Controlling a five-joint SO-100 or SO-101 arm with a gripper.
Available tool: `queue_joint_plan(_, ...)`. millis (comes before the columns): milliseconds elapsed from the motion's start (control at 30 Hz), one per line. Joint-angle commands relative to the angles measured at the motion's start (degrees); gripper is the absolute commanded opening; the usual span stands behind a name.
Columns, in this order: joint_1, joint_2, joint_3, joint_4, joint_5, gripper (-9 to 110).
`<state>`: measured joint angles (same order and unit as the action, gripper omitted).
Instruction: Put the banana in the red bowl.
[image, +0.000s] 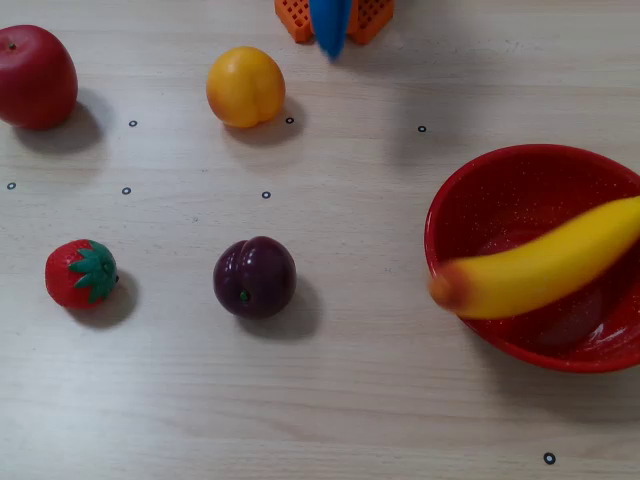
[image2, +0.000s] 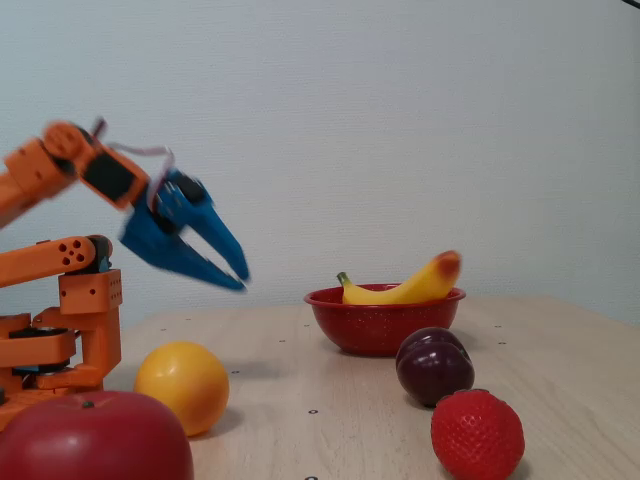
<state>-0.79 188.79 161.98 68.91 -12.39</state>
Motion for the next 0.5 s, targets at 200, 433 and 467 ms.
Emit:
queue_joint_plan(200,-0.1,0.9,13.7,-18.8,-3.6,0)
queue_joint_plan(433,0.8,0.9,13.7,-16.7,-4.7,0)
queue_joint_plan(467,0.5,0.9,13.7,-16.7,-4.9,0)
